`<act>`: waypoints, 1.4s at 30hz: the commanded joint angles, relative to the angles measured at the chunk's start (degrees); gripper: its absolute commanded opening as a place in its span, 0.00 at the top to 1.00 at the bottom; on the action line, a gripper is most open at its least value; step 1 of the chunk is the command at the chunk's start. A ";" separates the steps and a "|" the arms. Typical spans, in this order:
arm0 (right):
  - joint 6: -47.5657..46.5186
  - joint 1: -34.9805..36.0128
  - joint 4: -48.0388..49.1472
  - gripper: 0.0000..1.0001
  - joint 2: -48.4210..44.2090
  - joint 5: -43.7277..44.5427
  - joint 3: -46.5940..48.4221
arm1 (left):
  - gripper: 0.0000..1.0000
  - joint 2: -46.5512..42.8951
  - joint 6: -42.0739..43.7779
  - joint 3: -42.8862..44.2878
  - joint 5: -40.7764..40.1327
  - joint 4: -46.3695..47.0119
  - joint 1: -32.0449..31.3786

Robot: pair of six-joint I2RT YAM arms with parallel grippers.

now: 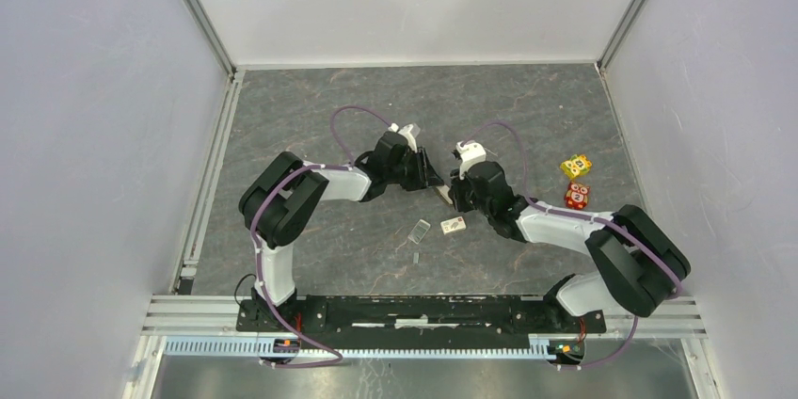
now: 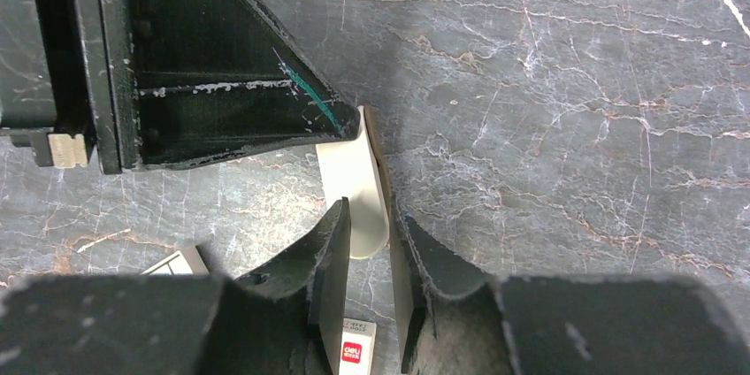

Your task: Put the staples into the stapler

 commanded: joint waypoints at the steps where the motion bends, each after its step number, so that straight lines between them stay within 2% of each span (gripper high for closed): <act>1: 0.25 -0.05 -2.98 0.72 2.12 1.64 -1.30 | 0.61 -1.59 3.41 1.74 -0.06 -4.56 -1.45; 6: 1.08 -0.06 -1.20 0.72 1.60 0.66 -2.59 | 0.61 -2.18 4.07 2.14 -0.81 -6.05 -1.50; 9: -0.07 -0.07 -4.44 0.68 -0.03 1.20 0.67 | 0.56 -5.01 6.08 4.59 -2.01 -9.78 -1.28; 14: -1.66 0.14 -9.97 0.55 -3.96 0.93 7.38 | 0.49 -13.11 9.94 9.45 -7.13 -19.09 0.26; 18: 0.38 2.70 -15.27 0.54 -4.46 2.60 10.55 | 0.44 -20.47 12.92 10.17 -12.87 -28.98 1.27; 22: 4.70 6.65 -14.56 0.53 -6.76 3.20 9.30 | 0.41 -30.05 14.16 5.21 -14.72 -33.26 1.94; 31: 3.22 16.74 -16.59 0.54 -6.37 3.20 9.84 | 0.25 -56.13 21.72 -5.12 -25.69 -44.06 2.02; 34: 8.59 21.16 -19.42 0.54 -5.69 6.31 9.71 | 0.15 -63.54 23.59 -8.29 -28.39 -45.25 2.00; 37: 15.77 26.30 -23.66 0.54 -4.04 11.71 11.00 | 0.00 -68.58 23.80 -10.49 -29.86 -45.95 2.00; 40: 20.64 29.33 -26.92 0.54 -0.68 15.19 12.75 | 0.00 -70.93 23.66 -11.53 -30.84 -47.30 2.05; 42: 20.44 30.15 -26.56 0.55 1.18 15.79 13.57 | 0.00 -71.65 24.20 -11.63 -31.27 -48.13 1.96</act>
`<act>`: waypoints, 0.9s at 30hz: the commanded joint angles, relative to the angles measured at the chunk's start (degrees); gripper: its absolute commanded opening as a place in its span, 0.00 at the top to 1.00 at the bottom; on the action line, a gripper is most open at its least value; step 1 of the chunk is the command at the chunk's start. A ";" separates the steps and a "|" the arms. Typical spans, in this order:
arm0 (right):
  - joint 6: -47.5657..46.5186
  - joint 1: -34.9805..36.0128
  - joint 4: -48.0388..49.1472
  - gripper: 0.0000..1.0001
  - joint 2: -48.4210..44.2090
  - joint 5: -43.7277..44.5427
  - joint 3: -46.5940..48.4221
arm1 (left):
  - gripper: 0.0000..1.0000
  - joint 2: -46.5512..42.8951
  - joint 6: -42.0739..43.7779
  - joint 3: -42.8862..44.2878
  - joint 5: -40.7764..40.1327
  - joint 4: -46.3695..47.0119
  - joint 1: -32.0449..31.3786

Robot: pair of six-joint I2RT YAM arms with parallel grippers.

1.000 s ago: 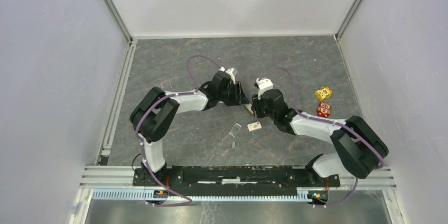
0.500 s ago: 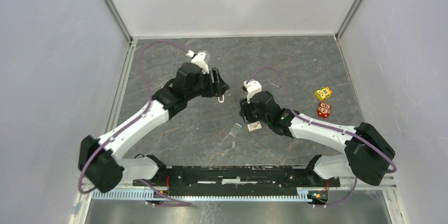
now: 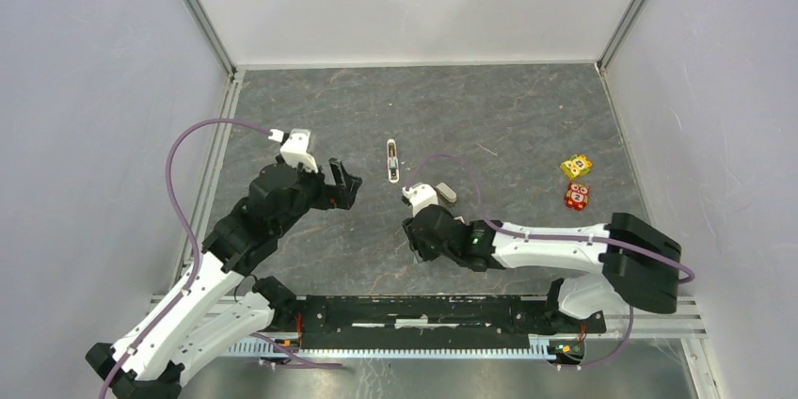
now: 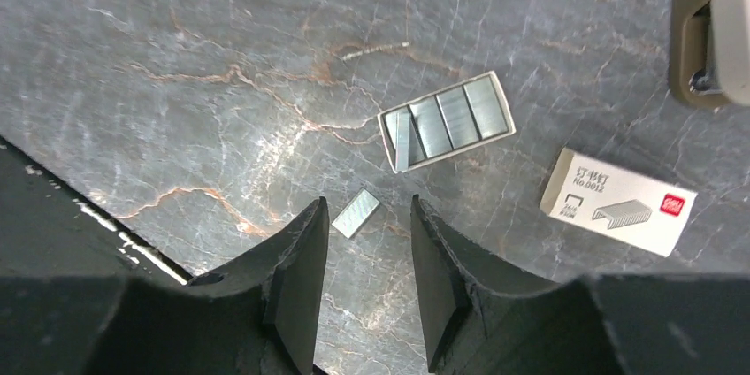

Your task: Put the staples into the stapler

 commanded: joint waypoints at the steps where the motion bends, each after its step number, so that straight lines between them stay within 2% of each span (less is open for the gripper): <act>1: 5.62 1.92 -3.00 0.56 4.12 5.78 3.95 | 0.00 -1.43 4.01 -0.76 -3.37 -2.30 -0.01; 17: 13.13 4.38 -7.82 0.63 9.89 4.78 7.53 | 0.00 -3.62 7.21 -2.14 -2.64 -2.33 -0.05; 27: 15.98 5.18 -7.99 0.64 11.30 3.74 6.93 | 0.00 -4.46 7.56 -2.47 -2.29 -1.88 0.01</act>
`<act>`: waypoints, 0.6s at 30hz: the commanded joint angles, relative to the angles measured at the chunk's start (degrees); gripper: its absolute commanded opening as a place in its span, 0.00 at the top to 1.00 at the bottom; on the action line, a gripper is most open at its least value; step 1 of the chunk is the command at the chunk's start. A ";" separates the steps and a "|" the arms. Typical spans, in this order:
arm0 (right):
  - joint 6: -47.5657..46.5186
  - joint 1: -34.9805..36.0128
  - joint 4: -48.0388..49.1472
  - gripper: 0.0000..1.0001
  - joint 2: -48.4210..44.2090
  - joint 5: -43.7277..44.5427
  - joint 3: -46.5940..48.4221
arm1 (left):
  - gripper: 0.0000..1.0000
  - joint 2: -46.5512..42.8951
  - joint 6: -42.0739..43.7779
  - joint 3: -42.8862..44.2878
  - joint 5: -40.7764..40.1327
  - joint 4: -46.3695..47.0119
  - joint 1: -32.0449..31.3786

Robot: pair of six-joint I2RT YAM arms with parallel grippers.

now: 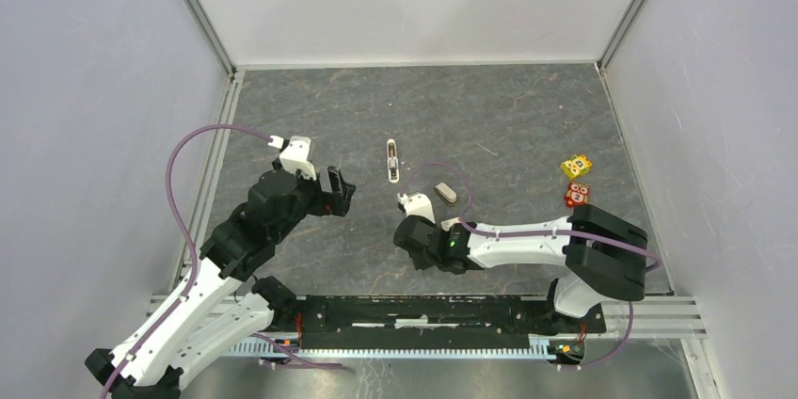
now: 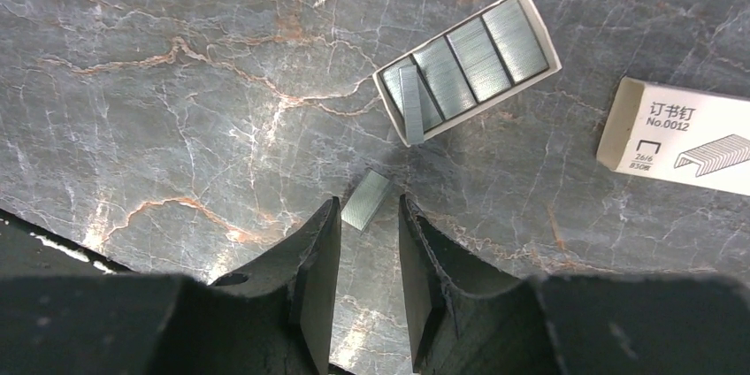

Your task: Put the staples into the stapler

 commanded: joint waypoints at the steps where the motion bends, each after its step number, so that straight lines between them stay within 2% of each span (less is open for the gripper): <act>1: 2.74 0.90 0.12 0.64 0.80 -0.09 1.44 | 0.00 -0.69 3.65 -0.32 0.20 1.51 0.03; 12: 3.33 2.47 -0.97 0.66 3.26 1.00 2.76 | 0.00 -1.09 3.74 -0.43 0.18 1.54 -0.02; 18: 2.02 3.11 -0.49 0.72 3.65 1.31 3.69 | 0.00 -1.44 3.87 -0.65 0.02 1.50 -0.04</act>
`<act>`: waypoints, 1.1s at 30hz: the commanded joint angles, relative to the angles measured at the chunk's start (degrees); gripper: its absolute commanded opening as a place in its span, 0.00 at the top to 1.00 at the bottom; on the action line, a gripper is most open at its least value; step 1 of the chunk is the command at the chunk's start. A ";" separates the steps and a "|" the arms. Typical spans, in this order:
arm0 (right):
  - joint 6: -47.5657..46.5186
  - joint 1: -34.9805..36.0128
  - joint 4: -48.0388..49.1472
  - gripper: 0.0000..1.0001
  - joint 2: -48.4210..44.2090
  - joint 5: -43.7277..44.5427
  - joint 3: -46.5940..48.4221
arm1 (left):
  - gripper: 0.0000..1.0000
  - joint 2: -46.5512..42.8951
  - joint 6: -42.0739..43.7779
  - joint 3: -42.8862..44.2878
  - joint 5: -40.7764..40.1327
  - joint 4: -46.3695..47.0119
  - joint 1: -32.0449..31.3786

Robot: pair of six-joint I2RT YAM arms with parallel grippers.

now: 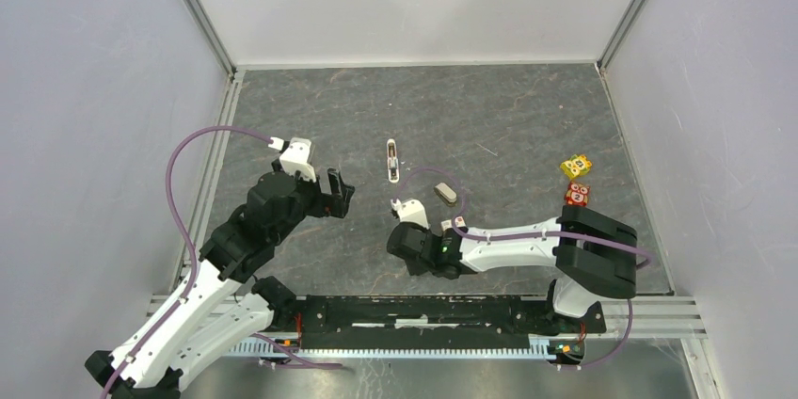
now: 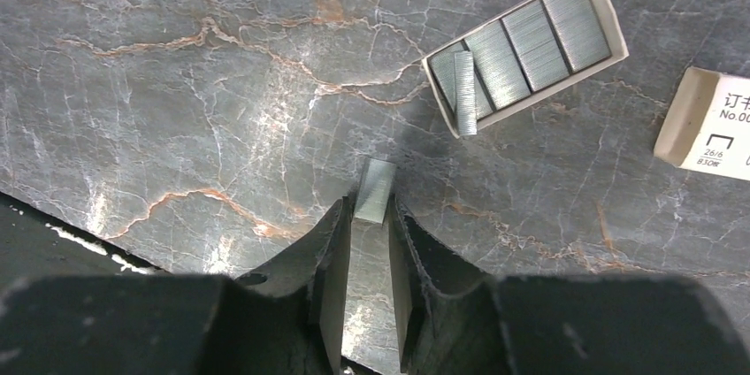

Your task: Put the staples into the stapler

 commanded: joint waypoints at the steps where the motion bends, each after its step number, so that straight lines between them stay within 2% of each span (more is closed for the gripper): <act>1: -0.23 0.68 -0.44 0.73 0.92 1.20 2.20 | 0.00 -0.51 2.52 -0.11 0.02 1.55 -0.04; 11: -0.13 1.32 -2.74 0.71 1.26 1.77 2.47 | 0.00 -0.06 2.31 -0.03 0.59 1.41 0.01; 18: -2.29 1.34 0.60 0.81 -0.15 2.70 0.94 | 0.00 3.01 -2.44 0.50 2.65 0.16 0.04; 20: -3.76 1.38 2.01 0.81 -1.17 3.31 0.48 | 0.00 4.97 -4.21 0.46 7.33 0.49 0.48; 25: -6.60 -0.47 8.72 0.80 -6.28 1.93 -2.92 | 0.06 7.86 -7.55 -0.77 26.58 3.19 6.89; 30: -7.91 -6.84 17.81 0.79 -14.67 -4.03 -8.96 | 0.11 8.03 -8.98 -1.11 39.42 4.60 10.69; 33: -7.95 -11.88 24.27 0.79 -19.39 -10.47 -12.52 | 0.17 8.38 -12.49 -2.73 47.05 9.86 12.76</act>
